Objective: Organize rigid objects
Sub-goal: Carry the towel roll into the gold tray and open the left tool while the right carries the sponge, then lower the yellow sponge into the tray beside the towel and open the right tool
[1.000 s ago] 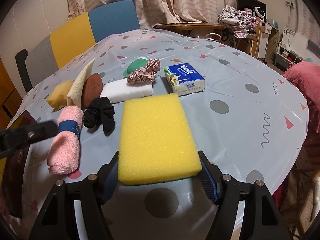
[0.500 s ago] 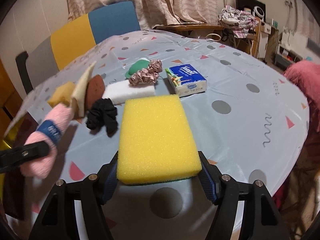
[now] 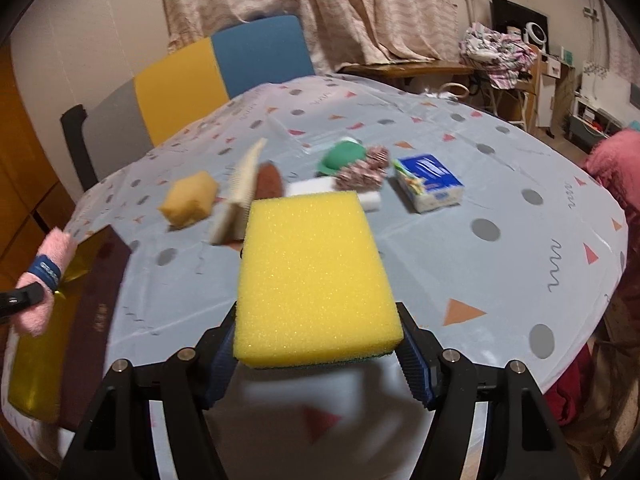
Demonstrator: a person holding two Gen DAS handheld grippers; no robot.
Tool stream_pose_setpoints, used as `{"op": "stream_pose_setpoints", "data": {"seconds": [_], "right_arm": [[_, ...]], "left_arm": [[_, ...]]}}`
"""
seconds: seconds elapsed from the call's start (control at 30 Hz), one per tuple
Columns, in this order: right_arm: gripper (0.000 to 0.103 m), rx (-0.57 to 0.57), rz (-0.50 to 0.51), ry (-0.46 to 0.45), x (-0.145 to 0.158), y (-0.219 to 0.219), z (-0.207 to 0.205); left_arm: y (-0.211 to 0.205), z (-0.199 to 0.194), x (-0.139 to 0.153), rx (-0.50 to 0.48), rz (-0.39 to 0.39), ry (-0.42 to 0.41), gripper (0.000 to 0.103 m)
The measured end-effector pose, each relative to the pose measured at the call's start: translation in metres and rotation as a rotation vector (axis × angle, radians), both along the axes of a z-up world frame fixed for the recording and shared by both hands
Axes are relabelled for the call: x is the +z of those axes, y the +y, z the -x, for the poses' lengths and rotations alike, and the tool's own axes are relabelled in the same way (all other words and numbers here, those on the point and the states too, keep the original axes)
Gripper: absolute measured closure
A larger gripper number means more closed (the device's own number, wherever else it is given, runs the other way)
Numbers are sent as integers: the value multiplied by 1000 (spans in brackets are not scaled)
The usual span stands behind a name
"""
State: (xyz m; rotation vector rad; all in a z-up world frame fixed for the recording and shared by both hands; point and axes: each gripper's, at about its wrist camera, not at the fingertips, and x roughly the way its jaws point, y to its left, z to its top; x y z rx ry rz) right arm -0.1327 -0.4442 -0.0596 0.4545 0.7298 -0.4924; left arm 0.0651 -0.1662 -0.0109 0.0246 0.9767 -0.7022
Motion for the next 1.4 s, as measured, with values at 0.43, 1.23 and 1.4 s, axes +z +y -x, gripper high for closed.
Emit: {"op": "stream_pose_setpoints", "data": {"seconds": [0.43,1.23,1.4], "right_arm": [[33,215,3,-73,48,90,-53],[32,533,-153,64,33,223,-182],[32,508,-151,111,18,235,-216]], "left_arm": [[89,-100,-51,184,-212,70,67],[180,-34,-17,354,-3,-9,56],[197,-18,-23,389,15,9,56]]}}
